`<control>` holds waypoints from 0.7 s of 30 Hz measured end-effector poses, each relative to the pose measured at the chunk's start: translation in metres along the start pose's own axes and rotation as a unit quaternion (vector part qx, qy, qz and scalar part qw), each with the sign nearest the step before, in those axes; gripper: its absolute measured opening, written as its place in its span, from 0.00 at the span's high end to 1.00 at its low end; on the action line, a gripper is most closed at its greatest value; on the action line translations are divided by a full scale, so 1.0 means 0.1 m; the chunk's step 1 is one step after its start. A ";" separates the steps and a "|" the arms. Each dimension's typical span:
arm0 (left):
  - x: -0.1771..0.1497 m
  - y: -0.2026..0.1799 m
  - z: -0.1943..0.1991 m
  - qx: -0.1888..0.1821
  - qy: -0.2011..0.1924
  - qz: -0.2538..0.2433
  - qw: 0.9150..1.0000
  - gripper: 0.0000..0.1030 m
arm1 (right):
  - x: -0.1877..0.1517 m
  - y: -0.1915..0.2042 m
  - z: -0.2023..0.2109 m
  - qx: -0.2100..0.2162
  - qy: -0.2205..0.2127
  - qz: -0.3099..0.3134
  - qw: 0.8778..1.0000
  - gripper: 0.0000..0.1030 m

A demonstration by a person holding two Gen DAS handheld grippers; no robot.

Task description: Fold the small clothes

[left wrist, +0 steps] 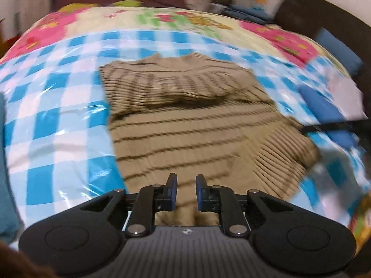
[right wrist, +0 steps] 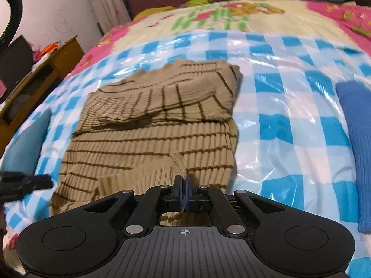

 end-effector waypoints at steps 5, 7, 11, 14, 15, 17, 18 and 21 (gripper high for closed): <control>-0.34 -0.44 0.08 0.012 0.029 -0.144 0.989 0.59 | -0.08 -0.04 -0.10 0.001 0.014 -0.005 1.000 0.99; -0.49 -0.61 0.08 0.010 0.043 -0.199 0.979 0.56 | -0.13 -0.04 -0.12 0.000 0.018 -0.008 1.000 0.99; -0.66 -0.84 0.10 0.015 0.050 -0.281 0.958 0.46 | -0.18 -0.05 -0.12 0.000 0.023 -0.009 1.000 0.99; -0.66 -0.92 0.05 0.030 0.042 -0.313 0.948 0.43 | -0.19 -0.04 -0.13 0.001 0.026 -0.008 1.000 0.99; -0.66 -0.95 0.01 0.036 0.039 -0.327 0.944 0.43 | -0.20 -0.03 -0.14 0.001 0.028 -0.008 1.000 0.99; -0.70 -0.98 -0.09 0.057 0.036 -0.365 0.929 0.43 | -0.20 -0.02 -0.16 0.001 0.029 -0.008 1.000 0.99; -0.74 -1.00 -0.13 0.062 0.038 -0.382 0.921 0.43 | -0.20 -0.02 -0.16 0.000 0.029 -0.007 1.000 0.99; -0.81 -1.02 -0.23 0.072 0.045 -0.413 0.907 0.43 | -0.20 -0.02 -0.15 0.000 0.029 -0.005 1.000 0.99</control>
Point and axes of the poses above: each gripper's, at about its wrist camera, not at the fingertips, and z roughly against the way its jaws point, y to its left, x to its top, the point moved 10 cm from there along -z, roughly the way its jaws point, and after that the axes turned 3 degrees about y, right-handed, at the moved point
